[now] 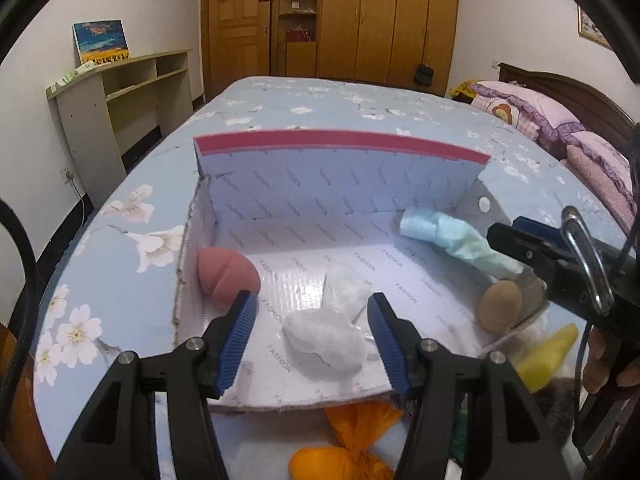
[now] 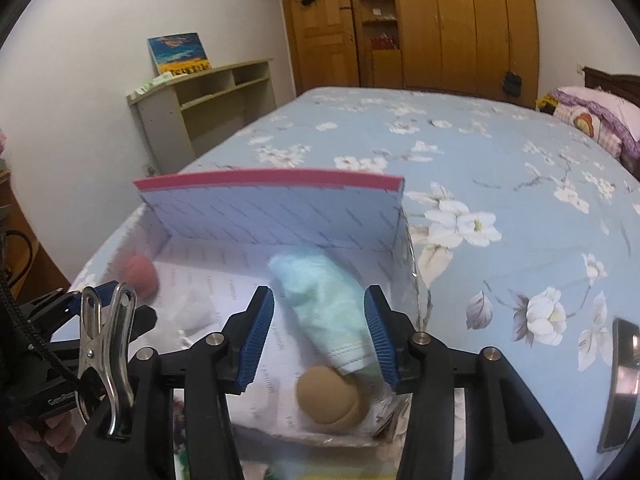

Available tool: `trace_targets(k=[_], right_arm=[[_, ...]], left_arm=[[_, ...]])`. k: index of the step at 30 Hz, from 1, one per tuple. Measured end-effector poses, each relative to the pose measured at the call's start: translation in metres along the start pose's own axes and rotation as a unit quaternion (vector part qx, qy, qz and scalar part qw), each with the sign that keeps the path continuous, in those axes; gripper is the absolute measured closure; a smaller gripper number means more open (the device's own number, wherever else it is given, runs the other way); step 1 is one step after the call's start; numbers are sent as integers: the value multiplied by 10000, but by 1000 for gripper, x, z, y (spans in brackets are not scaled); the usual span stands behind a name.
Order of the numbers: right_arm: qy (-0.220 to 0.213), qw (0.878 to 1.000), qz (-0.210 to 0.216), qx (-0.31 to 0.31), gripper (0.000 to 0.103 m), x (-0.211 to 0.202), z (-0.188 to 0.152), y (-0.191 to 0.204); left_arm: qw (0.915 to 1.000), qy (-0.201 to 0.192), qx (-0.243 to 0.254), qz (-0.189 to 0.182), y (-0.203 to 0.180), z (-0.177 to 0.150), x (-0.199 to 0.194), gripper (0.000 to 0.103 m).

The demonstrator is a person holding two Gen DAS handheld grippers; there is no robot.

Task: Organize soft objects
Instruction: 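Lower the blue cloth into the box and open the right tool, then move both tools back from the box to the pile of soft items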

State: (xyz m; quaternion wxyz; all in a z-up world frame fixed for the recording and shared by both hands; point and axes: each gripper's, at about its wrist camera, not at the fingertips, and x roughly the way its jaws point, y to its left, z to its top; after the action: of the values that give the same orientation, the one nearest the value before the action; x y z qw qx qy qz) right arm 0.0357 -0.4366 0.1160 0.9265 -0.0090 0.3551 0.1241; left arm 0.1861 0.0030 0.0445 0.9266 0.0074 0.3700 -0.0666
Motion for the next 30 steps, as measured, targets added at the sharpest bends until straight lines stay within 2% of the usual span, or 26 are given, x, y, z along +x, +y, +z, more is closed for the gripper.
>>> trace_targets(k=[8,13,22,30], right_arm=[[-159,9993,40,-339,51,-38,-2,20],[-157,9993,109,-319,51,-57,-11,24],[-124,9997,32,-215,51,-84,-44,17],[-192,9998,-41,2,51,-100,-77,1]], left_arm=[[10000,23,15,-42,0,-10,-31,42],[9999,67,89,-119,-4,-22,-45,42],[9992,144,-148,-352,-3,-51,-56,42],[9980,395,-375,-328,2,-73,-48,42]])
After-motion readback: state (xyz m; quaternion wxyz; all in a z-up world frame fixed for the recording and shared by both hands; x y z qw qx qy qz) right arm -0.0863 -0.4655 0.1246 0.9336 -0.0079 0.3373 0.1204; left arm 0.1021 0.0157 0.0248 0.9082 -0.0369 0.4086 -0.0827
